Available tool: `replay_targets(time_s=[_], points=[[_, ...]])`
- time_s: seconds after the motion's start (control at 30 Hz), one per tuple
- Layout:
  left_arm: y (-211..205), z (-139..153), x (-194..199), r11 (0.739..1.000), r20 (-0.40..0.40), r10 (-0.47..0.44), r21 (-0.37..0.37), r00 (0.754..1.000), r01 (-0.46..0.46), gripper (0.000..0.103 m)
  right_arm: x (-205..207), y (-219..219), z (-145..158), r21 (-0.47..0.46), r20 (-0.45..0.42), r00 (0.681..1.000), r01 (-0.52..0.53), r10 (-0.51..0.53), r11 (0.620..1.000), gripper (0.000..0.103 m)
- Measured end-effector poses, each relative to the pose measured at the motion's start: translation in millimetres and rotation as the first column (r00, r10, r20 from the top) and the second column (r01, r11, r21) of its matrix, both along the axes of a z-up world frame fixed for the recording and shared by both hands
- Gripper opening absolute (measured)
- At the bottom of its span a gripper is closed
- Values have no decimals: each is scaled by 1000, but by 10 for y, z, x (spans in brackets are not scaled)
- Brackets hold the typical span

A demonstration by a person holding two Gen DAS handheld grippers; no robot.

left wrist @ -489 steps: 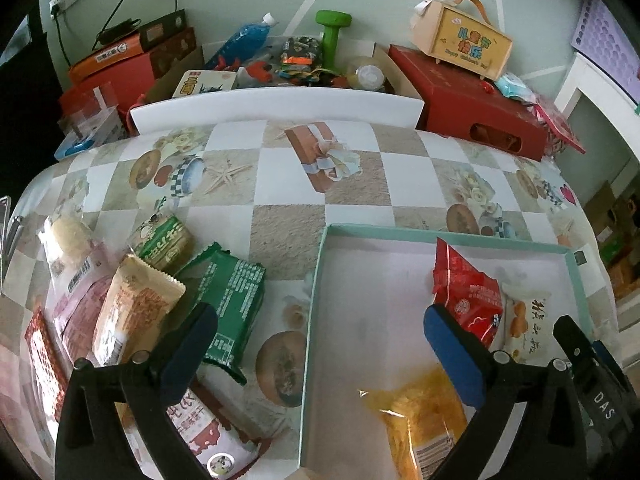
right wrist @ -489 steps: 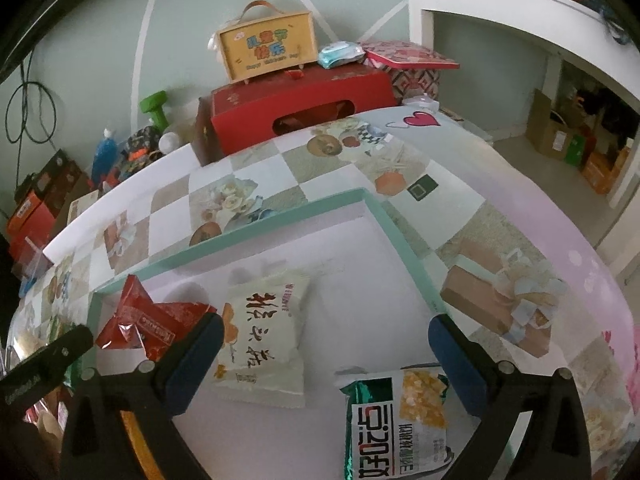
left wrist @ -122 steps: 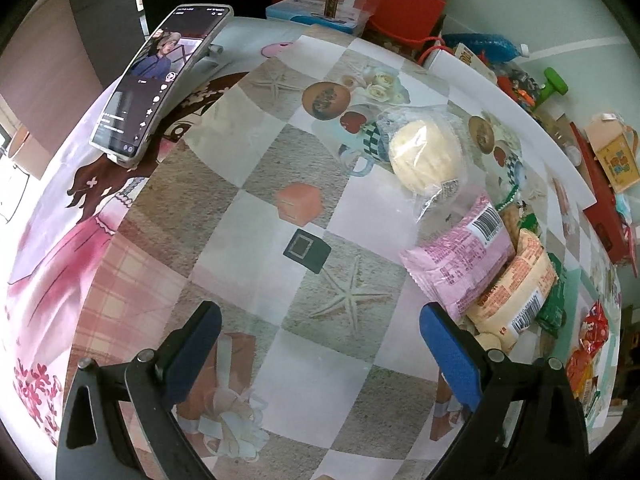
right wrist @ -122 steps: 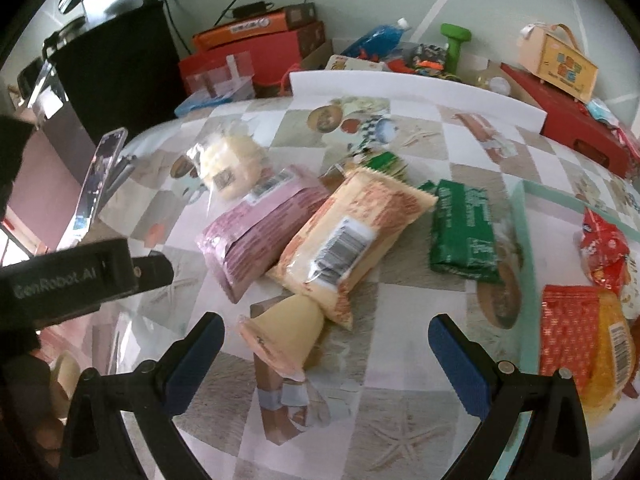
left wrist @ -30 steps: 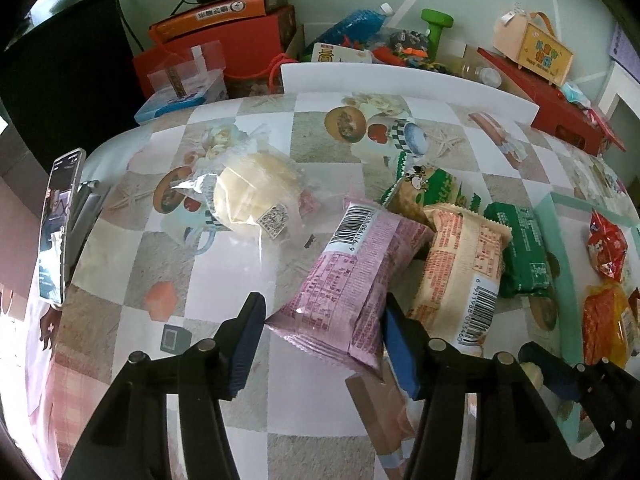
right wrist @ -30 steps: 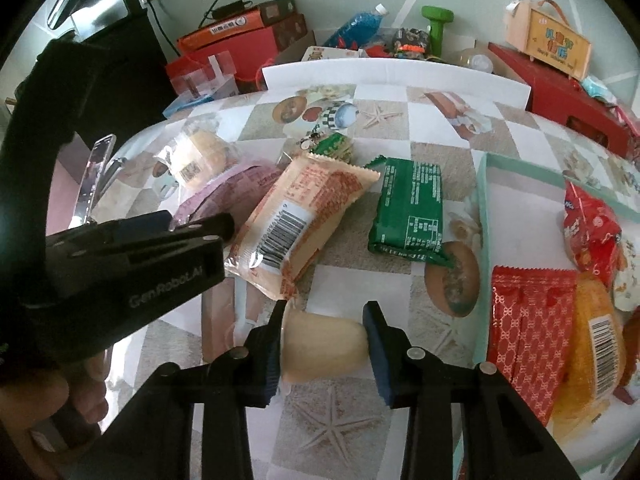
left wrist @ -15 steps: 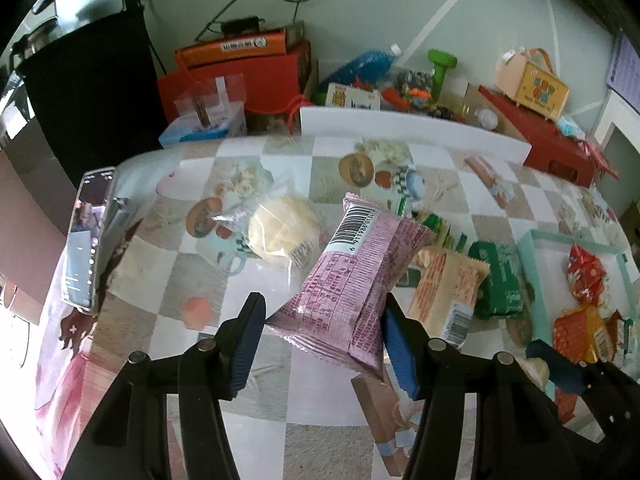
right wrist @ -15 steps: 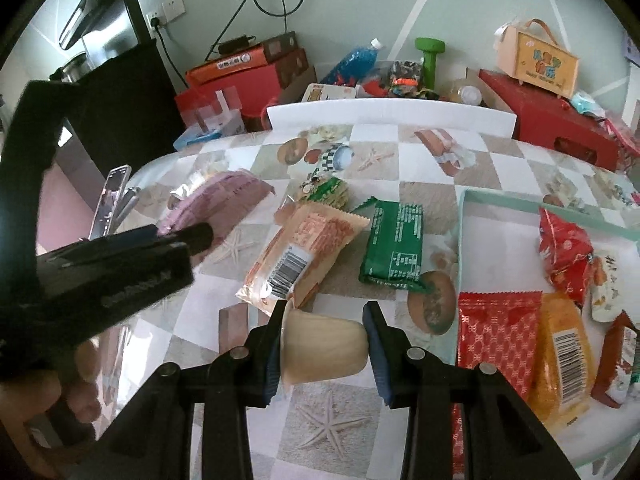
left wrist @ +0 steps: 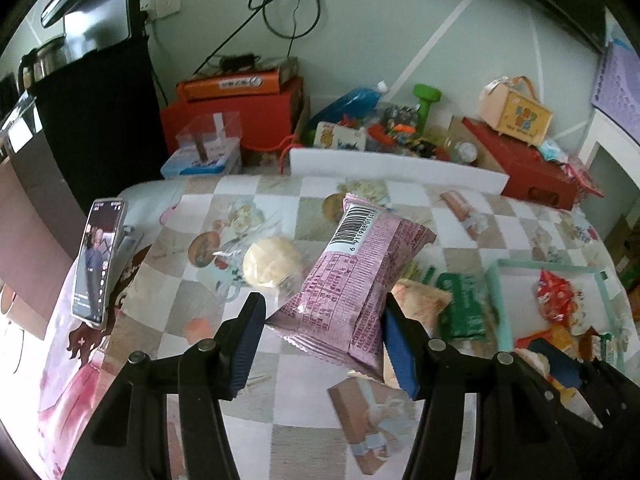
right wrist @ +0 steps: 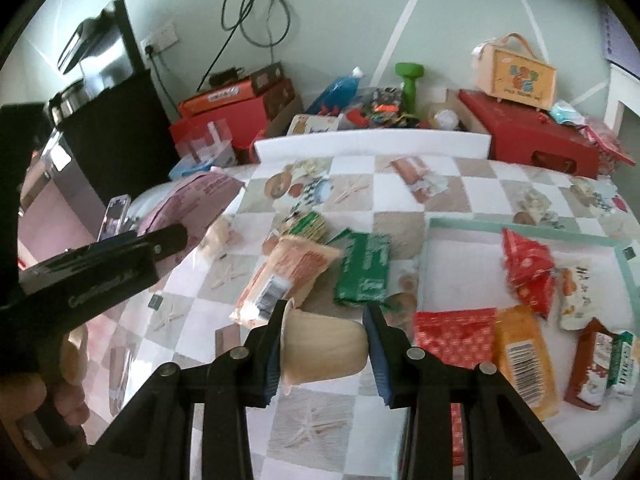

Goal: Organize snacks
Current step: 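Lift both items and carry them over the tray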

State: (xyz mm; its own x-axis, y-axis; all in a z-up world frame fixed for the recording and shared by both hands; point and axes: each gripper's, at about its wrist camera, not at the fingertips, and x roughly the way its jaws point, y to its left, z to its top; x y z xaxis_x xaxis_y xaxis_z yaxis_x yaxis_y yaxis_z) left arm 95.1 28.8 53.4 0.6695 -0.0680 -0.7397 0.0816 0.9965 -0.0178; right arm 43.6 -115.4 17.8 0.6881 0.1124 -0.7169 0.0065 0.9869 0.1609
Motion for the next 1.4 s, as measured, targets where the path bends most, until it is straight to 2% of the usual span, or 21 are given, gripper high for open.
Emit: replay_targets(time_s=[0.17,0.4,0.73,1.0,1.27,1.4], points=[[-167,139,-67,1000,35,-30,-9,999,30,59,-77,-258,106,4,26,998,61,-61,998,40],[-546,238,-189,994,60,-110,-21,992,111,59,-256,-846,258,18,55,979,194,-195,981,40],[-1273,221,-410,964,63,-265,13,962,265,59,-584,-1786,341,67,59,912,401,-405,914,40],[-1723,58,-479,935,21,-352,54,936,350,59,-720,-2251,270,97,40,867,492,-497,865,40],[-1847,-196,-241,940,-45,-327,89,944,330,59,-570,-2451,98,93,31,860,505,-510,858,40],[-1891,-288,-79,948,-68,-306,74,950,311,59,-492,-2511,-2,86,24,859,507,-511,858,40]])
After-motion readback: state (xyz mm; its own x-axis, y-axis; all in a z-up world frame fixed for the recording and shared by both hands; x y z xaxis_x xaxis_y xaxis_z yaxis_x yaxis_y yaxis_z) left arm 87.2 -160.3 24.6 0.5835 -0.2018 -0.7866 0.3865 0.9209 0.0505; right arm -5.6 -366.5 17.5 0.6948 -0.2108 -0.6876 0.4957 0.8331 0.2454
